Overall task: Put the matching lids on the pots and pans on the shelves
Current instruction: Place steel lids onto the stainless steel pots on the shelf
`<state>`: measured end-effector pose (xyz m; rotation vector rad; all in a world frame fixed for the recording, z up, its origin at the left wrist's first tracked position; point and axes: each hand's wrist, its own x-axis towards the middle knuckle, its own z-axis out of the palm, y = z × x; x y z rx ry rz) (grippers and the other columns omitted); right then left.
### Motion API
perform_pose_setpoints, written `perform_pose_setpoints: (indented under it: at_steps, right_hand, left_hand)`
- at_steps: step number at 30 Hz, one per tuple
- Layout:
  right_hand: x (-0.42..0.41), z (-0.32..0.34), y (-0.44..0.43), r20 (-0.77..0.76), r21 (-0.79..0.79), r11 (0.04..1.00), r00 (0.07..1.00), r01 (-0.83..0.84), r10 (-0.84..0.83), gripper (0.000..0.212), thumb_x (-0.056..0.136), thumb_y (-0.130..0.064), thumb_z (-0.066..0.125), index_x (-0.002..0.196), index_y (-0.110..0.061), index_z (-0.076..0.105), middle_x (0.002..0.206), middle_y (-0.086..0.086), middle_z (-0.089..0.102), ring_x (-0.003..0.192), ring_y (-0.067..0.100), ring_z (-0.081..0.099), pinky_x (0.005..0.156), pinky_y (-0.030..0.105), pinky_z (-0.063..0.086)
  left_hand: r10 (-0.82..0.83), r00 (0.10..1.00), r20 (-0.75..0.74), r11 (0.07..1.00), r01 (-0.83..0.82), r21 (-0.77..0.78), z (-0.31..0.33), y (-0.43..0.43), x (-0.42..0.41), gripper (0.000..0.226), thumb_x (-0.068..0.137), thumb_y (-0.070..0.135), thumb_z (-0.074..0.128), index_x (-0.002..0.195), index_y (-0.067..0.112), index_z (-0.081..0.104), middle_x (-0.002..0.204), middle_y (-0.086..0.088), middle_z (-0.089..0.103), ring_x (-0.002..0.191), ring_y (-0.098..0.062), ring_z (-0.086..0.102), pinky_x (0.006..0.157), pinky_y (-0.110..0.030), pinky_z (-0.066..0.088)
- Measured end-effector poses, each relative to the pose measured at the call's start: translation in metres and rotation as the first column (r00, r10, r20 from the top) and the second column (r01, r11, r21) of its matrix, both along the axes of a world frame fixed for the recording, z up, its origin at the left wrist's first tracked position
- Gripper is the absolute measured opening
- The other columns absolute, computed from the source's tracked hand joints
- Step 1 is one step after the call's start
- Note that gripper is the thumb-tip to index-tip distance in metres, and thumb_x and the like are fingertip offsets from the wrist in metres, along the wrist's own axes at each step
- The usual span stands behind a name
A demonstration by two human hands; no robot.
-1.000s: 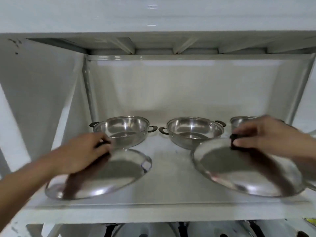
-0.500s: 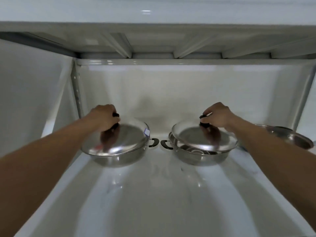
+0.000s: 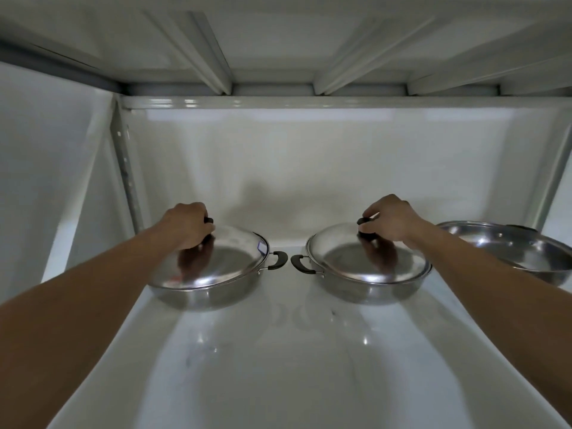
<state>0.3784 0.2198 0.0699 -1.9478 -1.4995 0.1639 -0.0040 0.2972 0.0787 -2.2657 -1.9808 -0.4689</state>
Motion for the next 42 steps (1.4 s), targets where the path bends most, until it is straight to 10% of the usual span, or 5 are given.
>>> perform_pose_setpoints:
  at_steps: [24,33,38,42]
  right_hand:
    - [-0.006,0.011,-0.005,0.21,-0.079,0.996,0.977,-0.03,0.046,0.037,0.077,-0.03,0.078,0.105,-0.005,0.077,0.113,0.011,0.073,0.114,0.028,0.056,0.095,0.039,0.052]
    - [0.055,0.049,-0.07,0.296,-0.01,0.992,0.947,-0.129,0.127,0.048,0.088,-0.041,0.068,0.13,-0.018,0.065,0.131,0.005,0.066,0.121,0.022,0.06,0.097,0.021,0.04]
    - [0.184,0.06,-0.189,0.241,0.067,0.99,0.965,-0.126,0.107,0.011,0.084,-0.022,0.072,0.09,-0.025,0.081,0.084,-0.016,0.076,0.079,0.0,0.068,0.079,0.026,0.051]
    - [0.286,0.031,-0.245,0.316,-0.201,0.979,0.944,-0.031,0.095,0.013,0.084,-0.037,0.07,0.084,-0.027,0.079,0.071,-0.014,0.072,0.061,-0.008,0.063,0.059,0.015,0.046]
  left_hand:
    - [-0.034,0.999,-0.028,0.999,0.034,-0.009,-0.005,0.009,0.003,0.03,0.092,0.036,0.055,0.106,0.009,0.055,0.107,-0.017,0.065,0.087,-0.03,0.052,0.073,-0.034,0.039]
    - [0.115,0.968,-0.223,0.993,-0.12,-0.009,0.016,-0.023,0.028,0.07,0.08,0.06,0.045,0.138,0.02,0.045,0.138,-0.022,0.048,0.115,-0.043,0.052,0.091,-0.043,0.045]
    - [-0.243,0.957,0.157,0.945,0.197,0.261,0.043,-0.115,0.155,0.032,0.089,0.05,0.053,0.099,0.022,0.066,0.096,-0.01,0.069,0.088,-0.03,0.061,0.081,-0.036,0.048]
    - [-0.432,0.704,0.564,0.836,0.547,-0.043,0.011,-0.187,0.297,0.019,0.087,0.017,0.06,0.069,0.012,0.067,0.051,0.007,0.062,0.044,-0.007,0.052,0.046,-0.021,0.039]
